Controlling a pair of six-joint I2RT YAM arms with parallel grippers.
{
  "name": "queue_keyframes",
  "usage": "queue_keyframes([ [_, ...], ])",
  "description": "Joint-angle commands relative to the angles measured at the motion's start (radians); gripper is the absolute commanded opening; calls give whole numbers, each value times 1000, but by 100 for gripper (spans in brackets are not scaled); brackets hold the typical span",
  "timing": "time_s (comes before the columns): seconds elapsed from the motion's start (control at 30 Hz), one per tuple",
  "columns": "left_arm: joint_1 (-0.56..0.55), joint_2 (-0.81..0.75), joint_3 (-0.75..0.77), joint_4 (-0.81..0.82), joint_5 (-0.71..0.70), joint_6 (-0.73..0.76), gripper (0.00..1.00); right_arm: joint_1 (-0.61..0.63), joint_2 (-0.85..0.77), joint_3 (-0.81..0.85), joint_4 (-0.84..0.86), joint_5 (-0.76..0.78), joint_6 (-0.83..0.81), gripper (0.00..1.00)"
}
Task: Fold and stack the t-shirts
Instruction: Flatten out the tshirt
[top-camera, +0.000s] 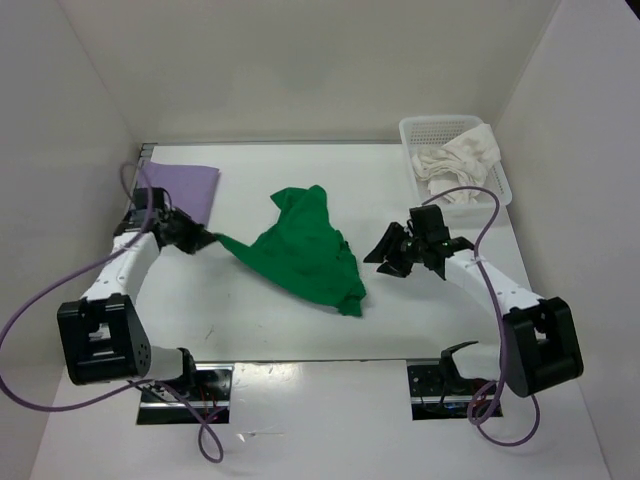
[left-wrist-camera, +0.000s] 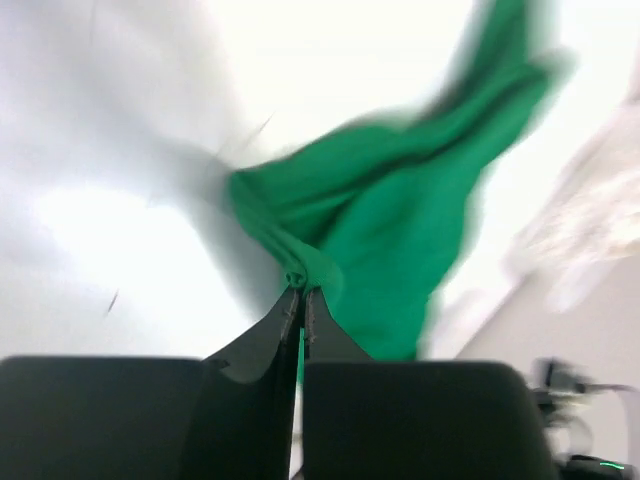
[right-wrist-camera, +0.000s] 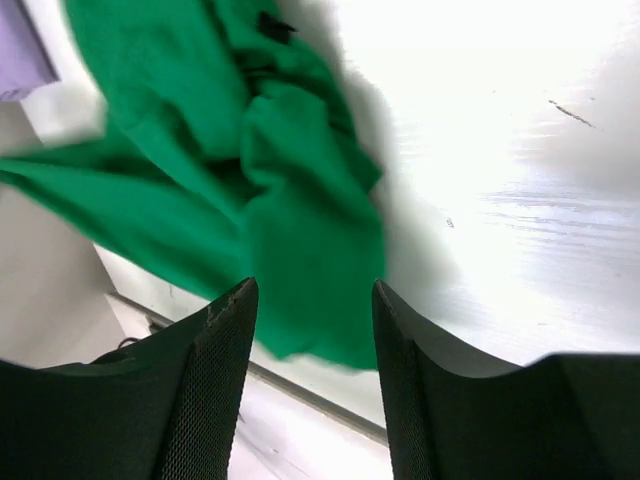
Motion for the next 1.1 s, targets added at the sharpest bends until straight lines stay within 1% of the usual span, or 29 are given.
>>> queue_keyframes([
  [0.0, 133, -29, 117, -12, -22, 101, 0, -1, 48, -12, 48, 14, -2, 56],
  [0.03, 155, -16, 117, -12, 6, 110, 0, -1, 95, -1, 75, 5, -2, 56],
  [0.07, 169, 5, 128, -1, 15, 110, 0, -1, 123, 8, 91, -20, -2, 59],
  [0.13, 207, 14, 104, 30, 15, 119, 0, 12, 189, 52, 133, -49, -24, 60],
  [0.17, 221, 39, 92, 42, 4, 119, 0, 21, 262, 72, 144, -58, -24, 60],
  [0.23, 259, 63, 82, 70, 4, 130, 0, 41, 331, 132, 172, -58, -33, 60],
  [0.3, 259, 103, 82, 80, 4, 139, 0, 59, 413, 155, 201, -69, -22, 61],
  [0.37, 259, 135, 93, 106, 44, 139, 0, 87, 475, 173, 261, -115, 8, 61],
  [0.4, 259, 136, 93, 116, 58, 129, 0, 97, 491, 174, 293, -164, 25, 62],
  [0.43, 259, 148, 93, 116, 58, 128, 0, 108, 505, 174, 346, -176, 54, 62],
  [0.5, 259, 157, 104, 127, 84, 119, 0, 140, 549, 187, 378, -177, 65, 65],
  [0.6, 232, 157, 104, 137, 84, 119, 0, 150, 606, 200, 459, -177, 123, 68],
  [0.63, 210, 157, 114, 137, 84, 119, 0, 150, 623, 221, 474, -164, 124, 59],
  [0.67, 201, 157, 124, 137, 84, 109, 0, 150, 640, 241, 474, -155, 124, 47],
  [0.7, 201, 157, 124, 146, 95, 108, 0, 150, 652, 281, 458, -137, 124, 31],
  [0.73, 186, 148, 133, 146, 95, 99, 0, 150, 643, 298, 444, -85, 124, 6],
  [0.77, 173, 148, 147, 146, 104, 99, 0, 150, 619, 325, 397, -56, 99, 0],
  [0.8, 173, 136, 156, 146, 104, 90, 0, 150, 530, 336, 370, -26, 84, 0],
  [0.83, 173, 125, 168, 146, 104, 90, 0, 150, 475, 354, 327, 39, 64, 0],
  [0.87, 164, 125, 192, 146, 116, 79, 0, 150, 418, 406, 219, 64, 17, 0],
  [0.9, 164, 113, 208, 137, 116, 79, 0, 150, 311, 437, 160, 86, -5, 0],
  [0.93, 164, 113, 225, 137, 125, 79, 0, 150, 266, 475, 91, 99, -25, 0],
  [0.97, 164, 113, 242, 137, 126, 69, 0, 150, 229, 561, 24, 100, -46, 0],
  [1.0, 164, 102, 280, 127, 126, 69, 0, 150, 199, 607, -104, 100, -79, 0],
  [1.03, 179, 102, 300, 116, 138, 69, 0, 150, 153, 647, -159, 100, -88, 0],
  [1.07, 205, 102, 318, 116, 138, 69, 0, 150, 132, 711, -199, 66, -88, 0],
])
